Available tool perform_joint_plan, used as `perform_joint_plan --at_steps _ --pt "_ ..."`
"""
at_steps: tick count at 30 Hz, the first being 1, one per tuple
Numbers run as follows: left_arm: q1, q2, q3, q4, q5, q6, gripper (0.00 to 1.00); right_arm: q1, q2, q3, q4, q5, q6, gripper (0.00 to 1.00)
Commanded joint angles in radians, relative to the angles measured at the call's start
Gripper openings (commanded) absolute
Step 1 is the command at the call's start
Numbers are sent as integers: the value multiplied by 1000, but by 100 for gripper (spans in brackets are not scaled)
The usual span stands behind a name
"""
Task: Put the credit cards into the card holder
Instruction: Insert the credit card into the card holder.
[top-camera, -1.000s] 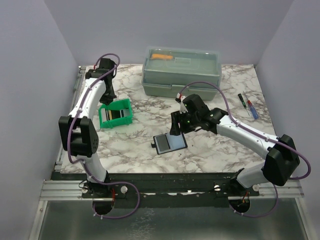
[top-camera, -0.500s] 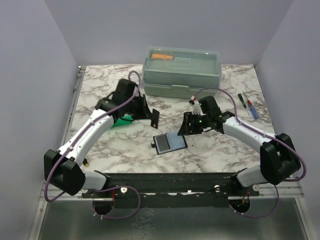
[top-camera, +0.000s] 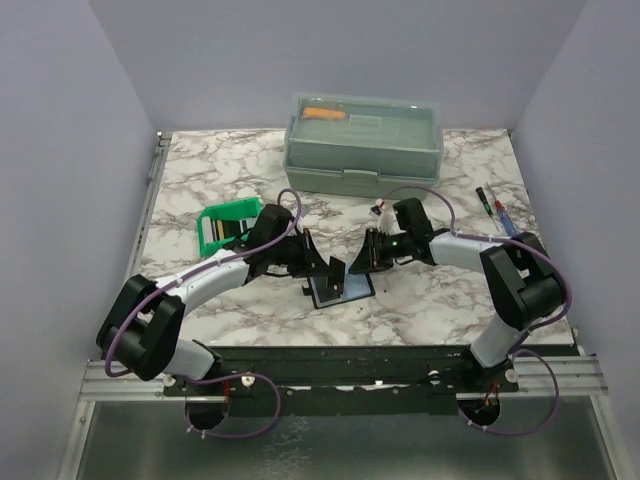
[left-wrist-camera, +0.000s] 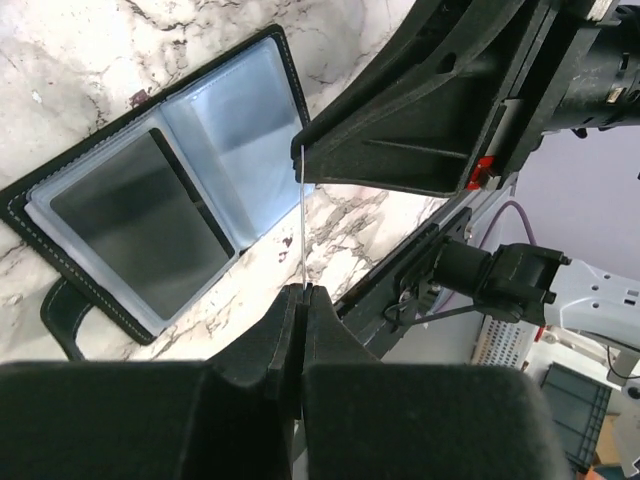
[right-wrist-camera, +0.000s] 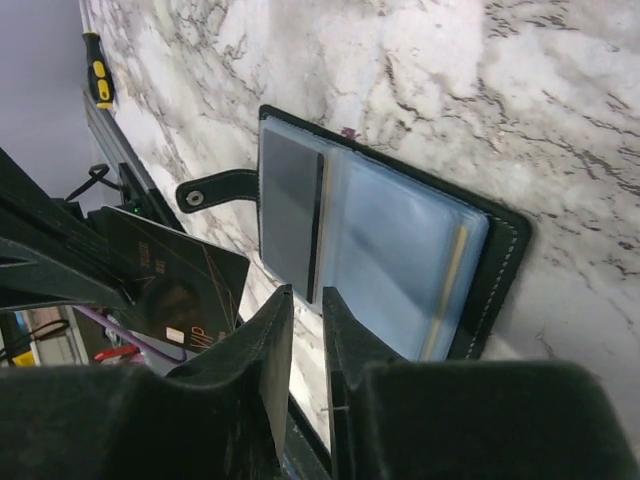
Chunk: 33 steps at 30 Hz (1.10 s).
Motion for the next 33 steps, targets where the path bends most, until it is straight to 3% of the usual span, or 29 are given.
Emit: perform_joint_plan --at_steps 1,19,33 --pt "-5 72 -38 147 70 -28 0 -29 52 -30 113 -51 25 21" --pt "-4 83 -115 115 11 -45 0 -48 108 -58 105 -10 6 20" --pt "4 157 -132 199 21 -56 0 -48 111 -53 93 -17 -8 20"
